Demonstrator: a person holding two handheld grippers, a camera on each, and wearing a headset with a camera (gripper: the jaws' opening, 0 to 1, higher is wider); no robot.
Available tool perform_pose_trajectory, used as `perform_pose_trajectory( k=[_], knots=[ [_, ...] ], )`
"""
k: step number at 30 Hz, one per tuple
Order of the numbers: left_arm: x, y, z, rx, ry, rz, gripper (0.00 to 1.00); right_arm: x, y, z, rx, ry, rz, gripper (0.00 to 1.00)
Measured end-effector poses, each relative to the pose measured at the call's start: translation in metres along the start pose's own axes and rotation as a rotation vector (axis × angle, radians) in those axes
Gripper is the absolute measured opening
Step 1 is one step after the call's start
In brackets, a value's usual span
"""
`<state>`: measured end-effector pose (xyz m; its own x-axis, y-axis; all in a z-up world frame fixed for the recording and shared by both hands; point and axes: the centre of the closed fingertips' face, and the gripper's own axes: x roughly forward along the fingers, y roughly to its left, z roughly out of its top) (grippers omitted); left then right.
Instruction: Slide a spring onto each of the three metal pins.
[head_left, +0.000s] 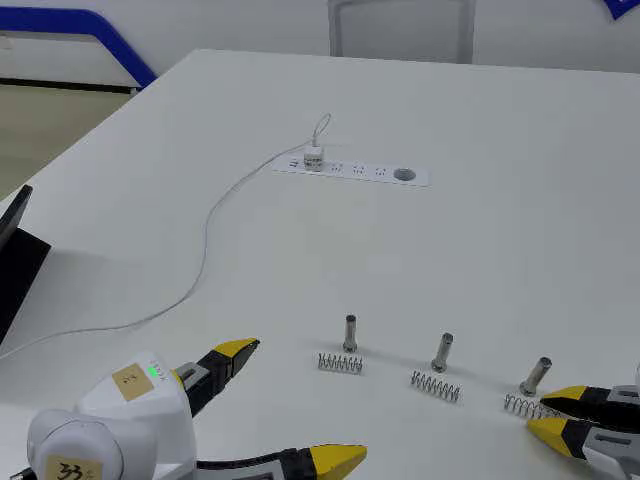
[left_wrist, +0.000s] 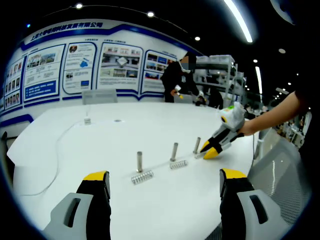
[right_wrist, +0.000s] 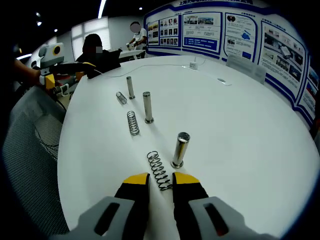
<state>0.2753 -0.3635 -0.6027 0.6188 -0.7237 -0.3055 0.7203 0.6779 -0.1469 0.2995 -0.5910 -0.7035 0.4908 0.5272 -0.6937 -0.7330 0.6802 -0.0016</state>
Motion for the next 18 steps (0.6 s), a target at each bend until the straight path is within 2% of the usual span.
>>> perform_pose_trajectory(
  k=[8,18],
  knots=[
    [0.0002,-0.0011,-0.0012,0.000,0.005,-0.004,0.92,0.0001,0.0033,0.0001,0.003,-0.007,0.022,0.12],
    [-0.0001,-0.0014,-0.0008,0.004,0.004,-0.004,0.92,0.0001,0.0055,0.0001,-0.031,0.005,0.021,0.11]
  ],
)
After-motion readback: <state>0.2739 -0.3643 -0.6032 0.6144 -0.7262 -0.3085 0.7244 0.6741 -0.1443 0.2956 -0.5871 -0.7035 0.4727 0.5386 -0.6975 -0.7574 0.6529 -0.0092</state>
